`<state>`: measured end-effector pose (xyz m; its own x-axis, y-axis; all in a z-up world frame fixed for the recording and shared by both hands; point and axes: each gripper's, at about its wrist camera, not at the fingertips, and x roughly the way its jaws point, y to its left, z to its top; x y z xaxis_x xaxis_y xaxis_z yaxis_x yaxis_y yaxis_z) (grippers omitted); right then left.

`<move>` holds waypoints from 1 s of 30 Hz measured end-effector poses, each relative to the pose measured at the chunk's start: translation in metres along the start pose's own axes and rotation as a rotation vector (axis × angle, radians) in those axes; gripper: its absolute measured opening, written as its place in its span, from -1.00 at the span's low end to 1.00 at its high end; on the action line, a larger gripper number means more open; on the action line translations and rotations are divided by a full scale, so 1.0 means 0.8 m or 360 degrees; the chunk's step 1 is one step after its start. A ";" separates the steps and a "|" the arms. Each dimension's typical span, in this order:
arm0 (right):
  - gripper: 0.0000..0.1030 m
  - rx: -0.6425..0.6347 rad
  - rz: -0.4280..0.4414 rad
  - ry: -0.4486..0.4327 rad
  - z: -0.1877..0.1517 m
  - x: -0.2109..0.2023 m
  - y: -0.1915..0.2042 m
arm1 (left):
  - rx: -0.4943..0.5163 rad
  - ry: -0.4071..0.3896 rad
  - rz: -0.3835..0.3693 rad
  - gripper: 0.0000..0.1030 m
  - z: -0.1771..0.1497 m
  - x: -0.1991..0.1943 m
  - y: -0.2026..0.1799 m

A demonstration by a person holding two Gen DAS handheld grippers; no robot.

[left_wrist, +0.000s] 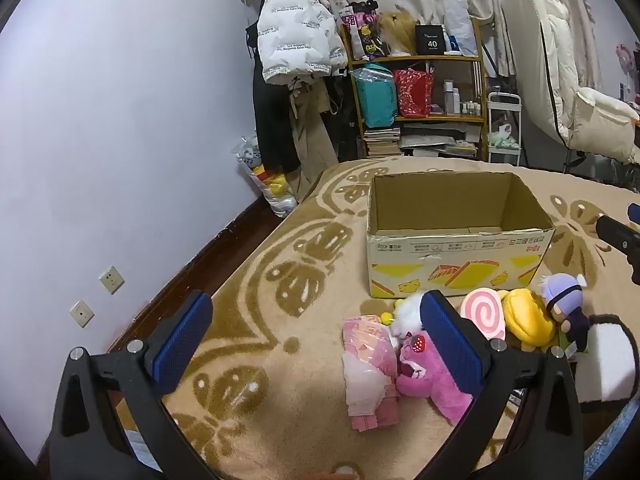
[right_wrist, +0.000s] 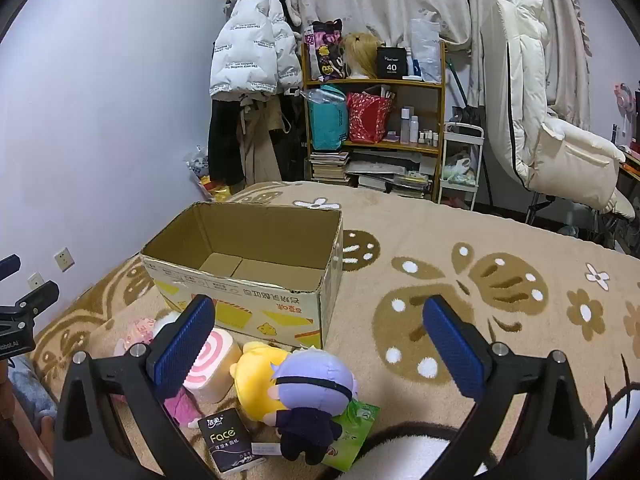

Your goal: Organize soft objects

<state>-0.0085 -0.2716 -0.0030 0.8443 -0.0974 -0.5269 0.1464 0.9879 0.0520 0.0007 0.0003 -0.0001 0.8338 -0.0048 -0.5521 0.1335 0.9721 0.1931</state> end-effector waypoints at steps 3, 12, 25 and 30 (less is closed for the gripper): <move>1.00 -0.0003 -0.0002 -0.0001 0.000 0.000 0.000 | 0.0001 -0.0007 0.0008 0.99 0.000 0.001 0.000; 1.00 0.0001 0.0002 0.0002 0.001 0.000 0.000 | -0.0040 -0.0038 0.0024 0.99 0.005 -0.007 0.004; 1.00 0.0006 -0.0012 -0.0001 0.000 0.000 0.000 | -0.0036 -0.0042 0.0025 0.99 0.001 -0.003 0.006; 1.00 0.0007 -0.0012 -0.0003 0.000 0.000 0.000 | -0.0030 -0.0036 0.0025 0.99 0.002 -0.001 0.007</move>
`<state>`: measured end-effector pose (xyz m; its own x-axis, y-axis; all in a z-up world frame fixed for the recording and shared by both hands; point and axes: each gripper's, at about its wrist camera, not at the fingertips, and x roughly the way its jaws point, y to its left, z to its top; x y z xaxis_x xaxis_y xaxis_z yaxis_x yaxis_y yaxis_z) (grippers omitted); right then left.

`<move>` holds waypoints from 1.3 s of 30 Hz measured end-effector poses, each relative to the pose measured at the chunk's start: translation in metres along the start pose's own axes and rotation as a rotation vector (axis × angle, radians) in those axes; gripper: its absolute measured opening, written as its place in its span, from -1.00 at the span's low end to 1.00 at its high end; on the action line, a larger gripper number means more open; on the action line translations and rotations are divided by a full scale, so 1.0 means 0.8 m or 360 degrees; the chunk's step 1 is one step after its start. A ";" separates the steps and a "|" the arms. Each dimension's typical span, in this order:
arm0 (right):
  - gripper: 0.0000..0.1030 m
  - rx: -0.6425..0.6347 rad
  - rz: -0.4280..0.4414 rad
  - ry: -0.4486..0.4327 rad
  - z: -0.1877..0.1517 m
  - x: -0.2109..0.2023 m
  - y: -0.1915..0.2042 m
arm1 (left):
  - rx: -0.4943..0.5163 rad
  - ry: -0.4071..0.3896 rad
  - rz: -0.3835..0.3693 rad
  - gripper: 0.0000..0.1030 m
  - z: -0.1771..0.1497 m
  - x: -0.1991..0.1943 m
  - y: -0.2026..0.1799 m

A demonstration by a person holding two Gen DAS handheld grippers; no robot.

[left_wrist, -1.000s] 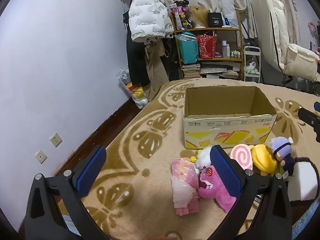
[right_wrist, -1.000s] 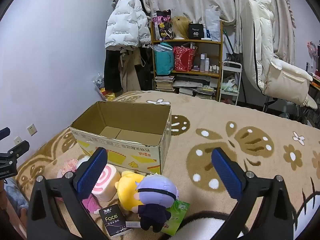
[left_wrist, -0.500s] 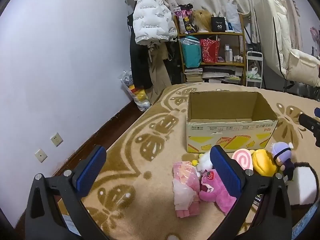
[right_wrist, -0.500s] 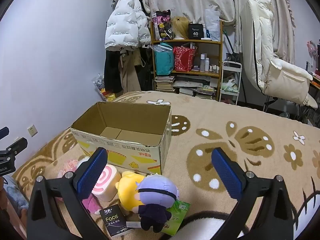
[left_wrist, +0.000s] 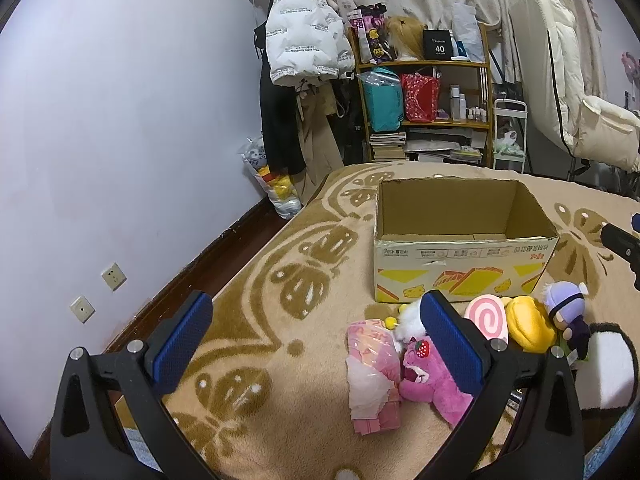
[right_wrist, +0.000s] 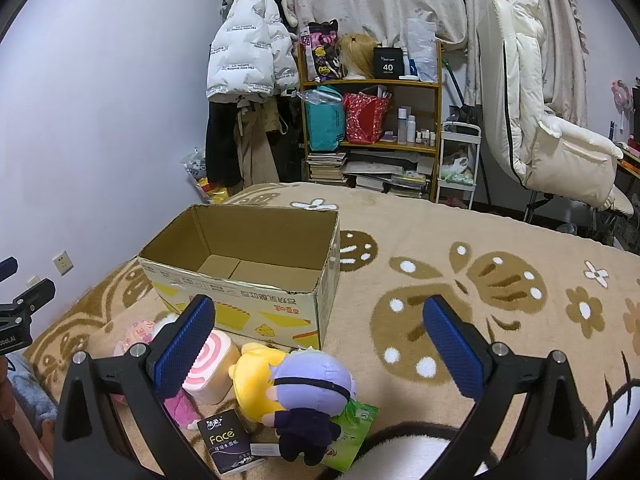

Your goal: Organize soft objects

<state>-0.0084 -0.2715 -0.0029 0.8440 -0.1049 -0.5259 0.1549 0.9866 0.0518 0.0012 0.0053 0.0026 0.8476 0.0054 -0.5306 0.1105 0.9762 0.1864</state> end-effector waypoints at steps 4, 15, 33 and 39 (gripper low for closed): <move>1.00 0.0001 0.0001 -0.0001 0.001 -0.001 -0.002 | 0.0003 0.0002 0.0003 0.99 0.000 0.000 0.001; 1.00 -0.0007 0.0003 0.0002 -0.002 0.001 0.005 | 0.0005 0.0007 0.0007 0.99 -0.002 0.002 -0.001; 1.00 -0.0007 0.0003 0.0002 -0.002 0.002 0.006 | 0.0006 0.0019 0.0012 0.99 -0.001 0.003 -0.001; 1.00 -0.0004 0.0005 0.0004 -0.002 0.001 0.005 | 0.0000 0.0019 0.0013 0.99 -0.002 0.003 -0.002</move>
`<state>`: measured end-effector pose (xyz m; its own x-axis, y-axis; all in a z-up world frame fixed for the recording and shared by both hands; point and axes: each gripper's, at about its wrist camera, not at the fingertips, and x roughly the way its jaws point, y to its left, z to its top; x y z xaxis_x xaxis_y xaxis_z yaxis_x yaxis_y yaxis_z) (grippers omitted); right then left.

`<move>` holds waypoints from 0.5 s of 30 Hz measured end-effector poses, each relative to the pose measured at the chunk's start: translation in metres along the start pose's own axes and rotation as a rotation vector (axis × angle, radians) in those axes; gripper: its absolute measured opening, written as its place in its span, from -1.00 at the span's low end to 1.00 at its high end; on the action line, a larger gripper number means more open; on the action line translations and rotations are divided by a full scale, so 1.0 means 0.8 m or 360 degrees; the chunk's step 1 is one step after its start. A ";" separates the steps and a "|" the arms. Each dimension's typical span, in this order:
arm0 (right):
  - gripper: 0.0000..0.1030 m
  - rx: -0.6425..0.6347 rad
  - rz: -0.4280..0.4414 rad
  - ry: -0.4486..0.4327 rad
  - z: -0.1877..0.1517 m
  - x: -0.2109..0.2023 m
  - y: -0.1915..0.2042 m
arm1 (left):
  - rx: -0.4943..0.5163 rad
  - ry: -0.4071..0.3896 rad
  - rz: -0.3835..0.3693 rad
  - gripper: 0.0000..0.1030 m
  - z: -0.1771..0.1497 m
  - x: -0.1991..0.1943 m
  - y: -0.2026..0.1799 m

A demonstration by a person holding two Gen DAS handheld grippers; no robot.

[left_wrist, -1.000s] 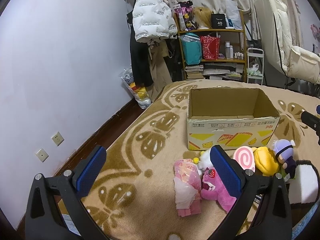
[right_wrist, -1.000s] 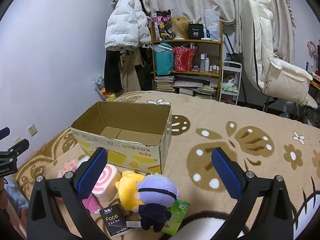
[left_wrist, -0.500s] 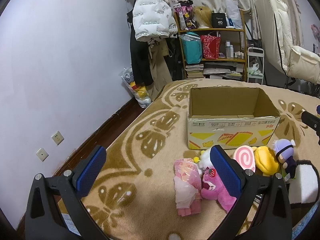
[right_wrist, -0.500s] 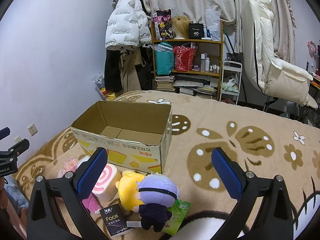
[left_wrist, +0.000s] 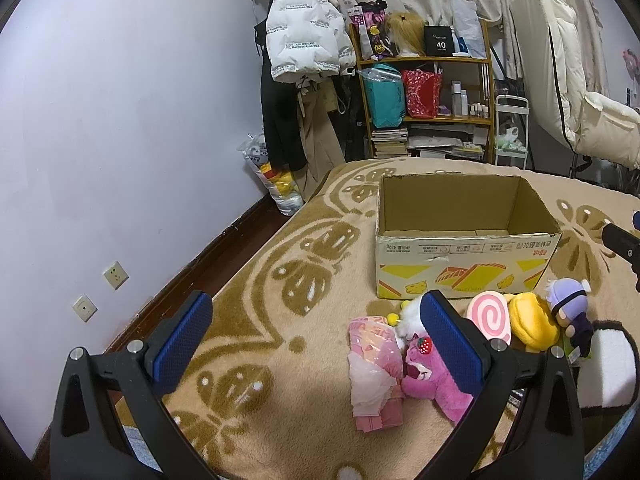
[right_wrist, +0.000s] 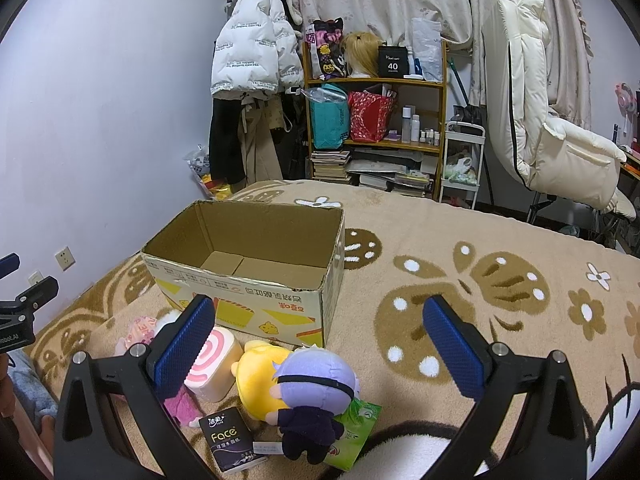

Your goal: Organize soft objects

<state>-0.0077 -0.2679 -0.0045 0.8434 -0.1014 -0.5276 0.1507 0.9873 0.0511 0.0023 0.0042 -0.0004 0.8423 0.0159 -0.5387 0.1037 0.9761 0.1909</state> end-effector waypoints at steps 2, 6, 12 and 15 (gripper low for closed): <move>1.00 0.0000 0.0001 -0.0001 0.000 0.000 0.000 | 0.0003 0.0001 -0.0001 0.99 0.000 0.000 0.000; 1.00 -0.0001 0.0002 0.0000 0.000 0.000 0.000 | 0.0000 0.0001 -0.0001 0.99 0.000 0.000 0.000; 1.00 -0.0001 0.0002 0.0001 0.000 0.001 0.001 | 0.0003 -0.0006 -0.0004 0.99 0.000 0.000 0.000; 1.00 -0.0003 0.0002 0.0001 0.000 0.001 0.002 | 0.0005 -0.0005 -0.0003 0.99 -0.001 0.000 0.000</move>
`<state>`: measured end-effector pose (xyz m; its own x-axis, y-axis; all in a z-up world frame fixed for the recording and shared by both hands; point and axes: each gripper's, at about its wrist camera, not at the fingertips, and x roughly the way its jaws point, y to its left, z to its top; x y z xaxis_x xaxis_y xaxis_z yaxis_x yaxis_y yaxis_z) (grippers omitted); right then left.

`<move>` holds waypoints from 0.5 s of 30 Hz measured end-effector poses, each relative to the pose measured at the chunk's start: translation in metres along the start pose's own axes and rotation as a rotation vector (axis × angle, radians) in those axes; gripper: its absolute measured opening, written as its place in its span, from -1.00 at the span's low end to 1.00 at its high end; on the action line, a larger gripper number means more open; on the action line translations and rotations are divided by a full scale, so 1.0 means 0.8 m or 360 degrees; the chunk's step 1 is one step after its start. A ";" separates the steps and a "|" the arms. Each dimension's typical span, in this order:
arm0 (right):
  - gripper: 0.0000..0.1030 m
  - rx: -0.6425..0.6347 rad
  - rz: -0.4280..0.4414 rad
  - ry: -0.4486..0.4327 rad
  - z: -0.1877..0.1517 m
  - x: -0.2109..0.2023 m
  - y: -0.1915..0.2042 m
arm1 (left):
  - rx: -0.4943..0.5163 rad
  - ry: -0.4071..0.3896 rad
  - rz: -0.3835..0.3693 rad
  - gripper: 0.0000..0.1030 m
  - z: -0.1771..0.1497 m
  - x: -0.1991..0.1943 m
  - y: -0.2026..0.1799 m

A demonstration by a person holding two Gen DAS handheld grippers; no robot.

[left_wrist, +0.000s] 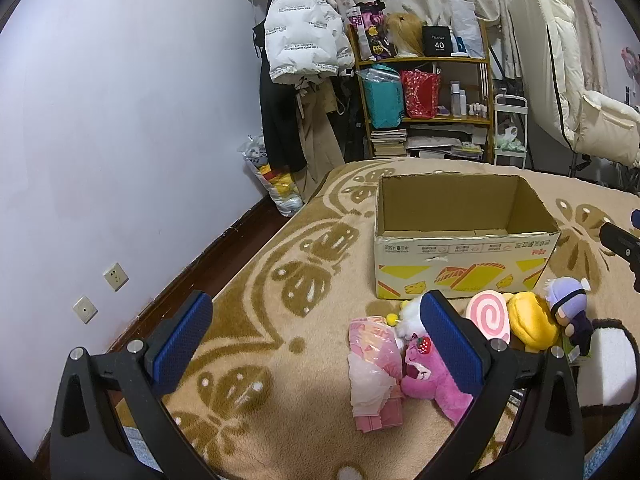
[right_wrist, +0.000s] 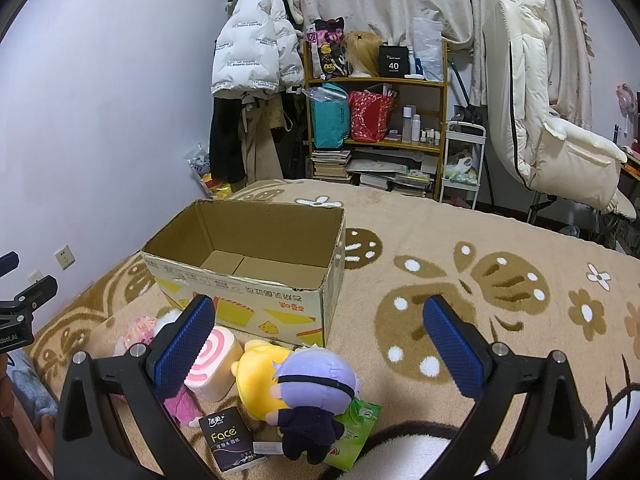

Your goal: Organize soft objects

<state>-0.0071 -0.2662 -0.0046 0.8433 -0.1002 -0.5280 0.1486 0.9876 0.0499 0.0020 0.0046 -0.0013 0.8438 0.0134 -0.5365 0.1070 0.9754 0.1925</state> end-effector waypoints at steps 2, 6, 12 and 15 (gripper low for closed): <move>1.00 -0.0001 0.0001 0.0001 0.000 0.000 0.001 | -0.0001 -0.0001 0.0000 0.99 0.000 0.000 0.000; 1.00 -0.0001 0.0001 0.0003 0.000 0.001 0.002 | 0.0000 0.0000 0.0000 0.99 0.000 0.000 0.000; 1.00 -0.0001 0.0000 0.0003 -0.001 0.001 0.003 | 0.0003 0.0005 0.0003 0.99 -0.001 0.001 -0.001; 1.00 -0.0001 0.0000 0.0003 0.000 0.001 0.001 | 0.0003 0.0010 0.0003 0.99 -0.001 0.002 -0.001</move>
<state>-0.0063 -0.2655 -0.0048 0.8423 -0.1000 -0.5297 0.1483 0.9877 0.0494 0.0028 0.0037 -0.0032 0.8406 0.0166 -0.5413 0.1063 0.9750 0.1950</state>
